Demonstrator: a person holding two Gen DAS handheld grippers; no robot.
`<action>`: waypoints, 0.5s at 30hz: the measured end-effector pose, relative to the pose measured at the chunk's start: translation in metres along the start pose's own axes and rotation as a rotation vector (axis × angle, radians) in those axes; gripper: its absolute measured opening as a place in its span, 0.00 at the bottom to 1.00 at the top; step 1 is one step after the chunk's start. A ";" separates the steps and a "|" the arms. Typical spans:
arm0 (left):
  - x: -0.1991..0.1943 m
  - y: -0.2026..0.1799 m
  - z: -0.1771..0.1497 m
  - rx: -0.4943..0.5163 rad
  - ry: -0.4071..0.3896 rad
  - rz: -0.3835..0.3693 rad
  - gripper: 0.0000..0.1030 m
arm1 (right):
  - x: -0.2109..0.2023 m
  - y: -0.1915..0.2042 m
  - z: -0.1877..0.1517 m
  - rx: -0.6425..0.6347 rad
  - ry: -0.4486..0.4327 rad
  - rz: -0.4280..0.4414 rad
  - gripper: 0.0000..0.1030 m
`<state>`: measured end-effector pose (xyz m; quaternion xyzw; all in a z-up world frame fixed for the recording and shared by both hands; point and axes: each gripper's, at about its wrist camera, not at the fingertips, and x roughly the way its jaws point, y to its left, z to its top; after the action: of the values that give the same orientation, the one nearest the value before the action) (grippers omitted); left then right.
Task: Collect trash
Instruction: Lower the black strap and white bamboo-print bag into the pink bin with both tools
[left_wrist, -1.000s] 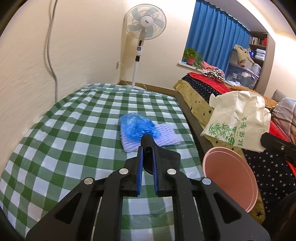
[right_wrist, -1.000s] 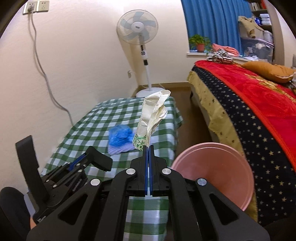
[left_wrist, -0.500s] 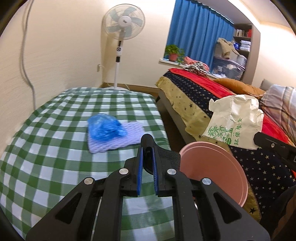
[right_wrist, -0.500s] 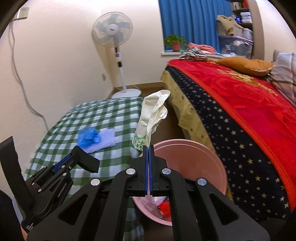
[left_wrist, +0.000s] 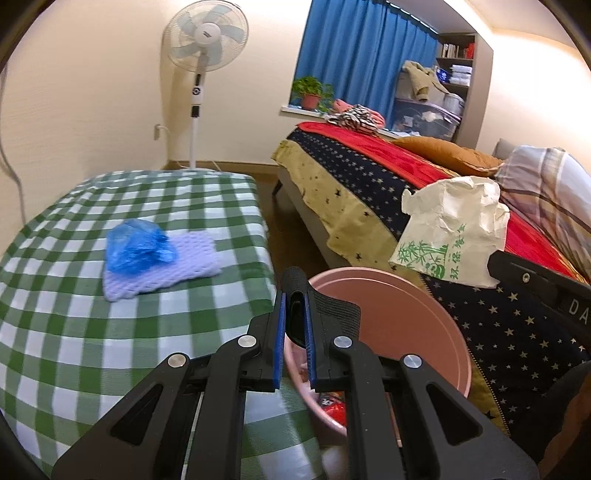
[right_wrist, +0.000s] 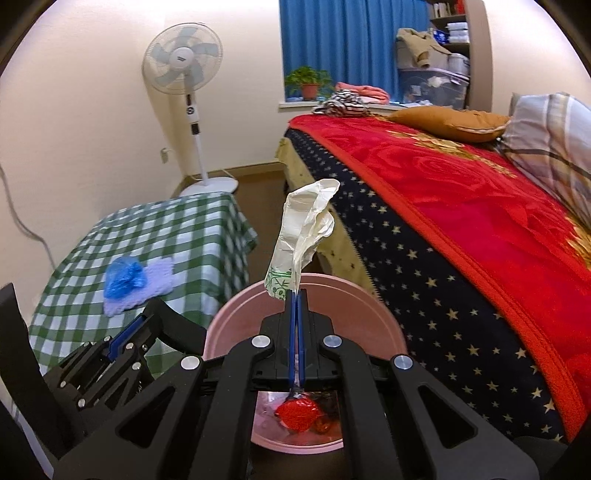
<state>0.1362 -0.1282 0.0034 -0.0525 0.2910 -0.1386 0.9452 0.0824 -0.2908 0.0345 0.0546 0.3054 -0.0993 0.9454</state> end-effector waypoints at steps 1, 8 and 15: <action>0.002 -0.003 -0.001 0.006 0.004 -0.008 0.09 | 0.001 -0.001 0.000 0.003 0.000 -0.011 0.01; 0.014 -0.013 -0.007 0.016 0.028 -0.031 0.09 | 0.007 -0.010 0.001 0.023 0.005 -0.053 0.01; 0.020 -0.016 -0.009 0.015 0.042 -0.042 0.09 | 0.010 -0.011 0.001 0.028 0.010 -0.067 0.01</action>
<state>0.1434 -0.1496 -0.0120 -0.0486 0.3088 -0.1618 0.9360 0.0883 -0.3036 0.0287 0.0581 0.3105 -0.1351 0.9391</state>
